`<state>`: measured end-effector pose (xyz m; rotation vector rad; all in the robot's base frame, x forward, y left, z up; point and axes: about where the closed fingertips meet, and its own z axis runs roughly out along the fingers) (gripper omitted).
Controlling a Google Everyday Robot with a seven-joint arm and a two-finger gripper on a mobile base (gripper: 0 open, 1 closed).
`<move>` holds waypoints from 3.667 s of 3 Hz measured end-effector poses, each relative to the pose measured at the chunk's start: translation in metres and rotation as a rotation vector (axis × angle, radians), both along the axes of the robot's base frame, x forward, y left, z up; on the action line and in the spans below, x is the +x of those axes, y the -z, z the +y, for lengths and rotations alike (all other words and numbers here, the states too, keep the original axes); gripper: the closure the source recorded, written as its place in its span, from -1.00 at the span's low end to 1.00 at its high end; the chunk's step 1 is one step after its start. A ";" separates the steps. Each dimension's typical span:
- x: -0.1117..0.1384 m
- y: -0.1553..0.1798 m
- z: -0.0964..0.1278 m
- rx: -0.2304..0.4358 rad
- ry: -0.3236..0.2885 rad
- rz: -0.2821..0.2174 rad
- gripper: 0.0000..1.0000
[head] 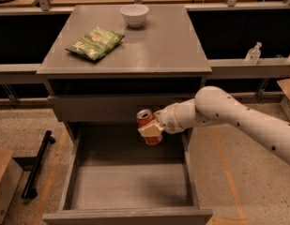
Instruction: Place coke can into middle drawer
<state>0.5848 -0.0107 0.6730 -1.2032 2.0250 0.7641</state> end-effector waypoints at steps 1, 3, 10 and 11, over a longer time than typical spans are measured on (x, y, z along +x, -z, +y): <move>-0.001 0.045 -0.005 0.015 0.086 -0.022 1.00; 0.000 0.091 -0.008 0.099 0.165 -0.014 1.00; -0.031 0.242 0.079 0.184 -0.040 0.010 0.63; -0.020 0.251 0.081 0.235 -0.012 0.007 0.16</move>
Offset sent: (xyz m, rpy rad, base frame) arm 0.0000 -0.0171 -0.1407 0.2155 -0.0069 -0.2648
